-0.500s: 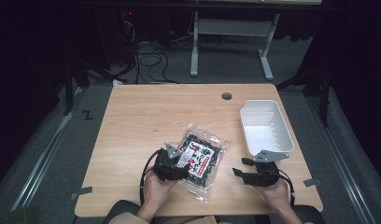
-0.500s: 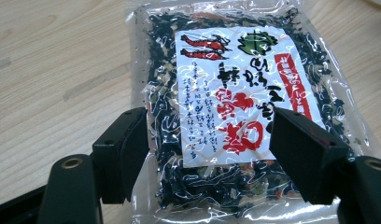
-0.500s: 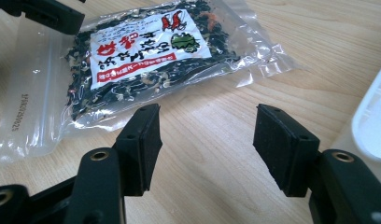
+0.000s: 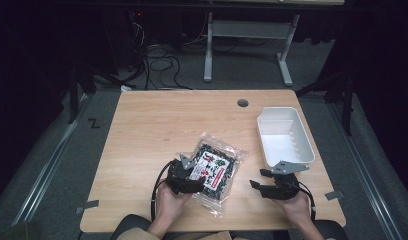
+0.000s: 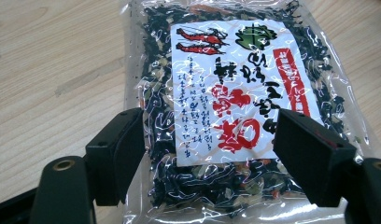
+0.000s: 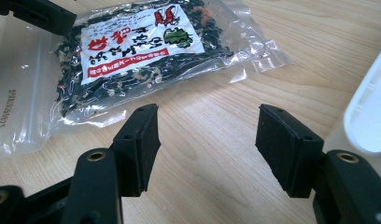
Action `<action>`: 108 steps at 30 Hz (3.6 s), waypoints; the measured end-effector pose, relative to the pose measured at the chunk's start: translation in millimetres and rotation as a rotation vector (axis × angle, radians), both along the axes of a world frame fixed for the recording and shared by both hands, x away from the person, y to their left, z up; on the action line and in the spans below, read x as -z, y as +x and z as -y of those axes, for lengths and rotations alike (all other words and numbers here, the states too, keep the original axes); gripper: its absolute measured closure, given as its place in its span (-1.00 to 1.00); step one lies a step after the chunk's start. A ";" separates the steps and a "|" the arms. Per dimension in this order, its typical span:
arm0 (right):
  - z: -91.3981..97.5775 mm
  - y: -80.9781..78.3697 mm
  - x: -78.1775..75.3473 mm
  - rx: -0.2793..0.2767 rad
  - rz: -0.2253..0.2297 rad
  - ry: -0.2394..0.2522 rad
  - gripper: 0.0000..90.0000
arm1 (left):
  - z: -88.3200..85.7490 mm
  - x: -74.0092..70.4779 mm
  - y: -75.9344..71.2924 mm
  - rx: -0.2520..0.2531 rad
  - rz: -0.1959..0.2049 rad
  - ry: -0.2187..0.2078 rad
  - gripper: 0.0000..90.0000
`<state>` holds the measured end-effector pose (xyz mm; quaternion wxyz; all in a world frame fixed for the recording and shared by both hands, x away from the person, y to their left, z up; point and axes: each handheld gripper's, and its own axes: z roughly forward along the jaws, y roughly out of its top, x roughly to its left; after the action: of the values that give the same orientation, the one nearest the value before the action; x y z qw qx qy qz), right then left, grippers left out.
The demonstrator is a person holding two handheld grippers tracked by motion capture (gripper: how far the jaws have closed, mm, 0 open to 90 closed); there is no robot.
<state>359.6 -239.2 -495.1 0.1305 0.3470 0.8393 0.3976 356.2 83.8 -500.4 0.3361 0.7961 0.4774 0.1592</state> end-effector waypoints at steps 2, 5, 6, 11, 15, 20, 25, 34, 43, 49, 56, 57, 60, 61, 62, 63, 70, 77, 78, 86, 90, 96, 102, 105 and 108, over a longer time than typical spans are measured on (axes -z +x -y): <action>0.7 -0.5 -0.6 0.001 0.008 -0.001 -0.12 | 0.5 -0.4 1.1 -0.010 -0.005 0.000 -0.47; 2.0 -1.0 -1.5 0.003 0.015 -0.003 -0.12 | 2.4 0.5 5.7 -0.026 -0.027 0.011 -0.48; 2.0 -1.0 -1.5 0.003 0.015 -0.003 -0.12 | 2.4 0.5 5.7 -0.026 -0.027 0.011 -0.49; 1.0 -1.4 -0.5 0.003 0.023 -0.014 -0.13 | 9.5 0.5 10.3 -0.029 -0.044 0.019 -0.50; 1.0 -1.9 -0.9 0.002 0.027 -0.018 -0.14 | 16.5 3.8 13.1 -0.018 -0.063 0.034 -0.53; 0.6 -2.3 -0.1 0.003 0.024 -0.019 -0.14 | 24.4 7.3 15.7 -0.013 -0.076 0.046 -0.58; 0.2 -2.6 0.2 0.001 0.032 -0.026 -0.14 | 30.9 10.3 18.0 -0.006 -0.084 0.068 -0.60; -0.5 -3.0 1.0 -0.002 0.033 -0.034 -0.14 | 36.5 12.6 20.8 -0.003 -0.085 0.079 -0.66; -1.2 -3.0 2.2 -0.009 0.025 -0.037 -0.14 | 34.7 12.9 20.7 0.014 -0.104 0.074 -0.66; -1.6 -2.8 3.5 -0.013 0.023 -0.039 -0.14 | 31.5 12.4 19.3 0.043 -0.119 0.087 -0.65; -2.6 -3.2 4.0 -0.018 0.022 -0.035 -0.14 | 26.0 11.3 17.7 0.073 -0.137 0.099 -0.64; -2.8 -3.3 4.0 -0.018 0.020 -0.033 -0.14 | 25.2 11.3 17.3 0.078 -0.138 0.098 -0.64; -3.1 -3.2 3.6 -0.024 0.018 -0.019 -0.14 | 22.6 11.2 16.1 0.094 -0.141 0.098 -0.63; -3.2 -2.8 3.4 -0.030 0.023 -0.014 -0.14 | 21.6 11.2 15.7 0.099 -0.141 0.098 -0.63; -3.4 -2.8 2.9 -0.030 0.022 -0.009 -0.14 | 20.7 11.4 15.0 0.101 -0.141 0.096 -0.62; -3.8 -2.8 2.1 -0.026 0.018 -0.003 -0.15 | 19.5 11.4 14.5 0.108 -0.140 0.099 -0.62; -12.1 1.8 -4.4 -0.024 0.026 -0.004 -0.22 | 14.8 11.5 12.6 0.135 -0.139 0.102 -0.62; -28.5 19.1 -8.2 -0.032 -0.085 -0.059 -0.20 | 14.1 11.5 11.3 0.150 -0.137 0.098 -0.59; -31.0 21.6 -8.9 -0.036 -0.087 -0.072 -0.19 | 14.1 11.5 11.3 0.150 -0.137 0.098 -0.59; -55.9 53.8 -21.2 -0.056 -0.149 -0.115 -0.17 | 14.3 11.7 10.9 0.147 -0.132 0.105 -0.65; -63.8 68.6 -21.1 -0.054 -0.178 -0.139 -0.15 | 14.7 11.7 11.1 0.148 -0.128 0.115 -0.66; -75.8 83.8 -17.7 -0.031 -0.205 -0.173 -0.11 | 14.7 11.8 11.1 0.147 -0.129 0.114 -0.66; -88.5 97.2 -14.1 0.012 -0.225 -0.208 -0.08 | 14.4 11.8 11.3 0.147 -0.130 0.114 -0.67; -92.7 100.2 -12.4 0.026 -0.227 -0.221 -0.08 | 14.1 11.9 11.5 0.149 -0.131 0.114 -0.67; -97.4 103.8 -7.8 0.042 -0.239 -0.245 -0.08 | 13.6 12.1 11.7 0.144 -0.130 0.111 -0.68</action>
<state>463.4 -141.9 -487.3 0.0795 0.3907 0.8837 0.2454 367.8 70.2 -512.5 0.2705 0.8545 0.4299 0.1089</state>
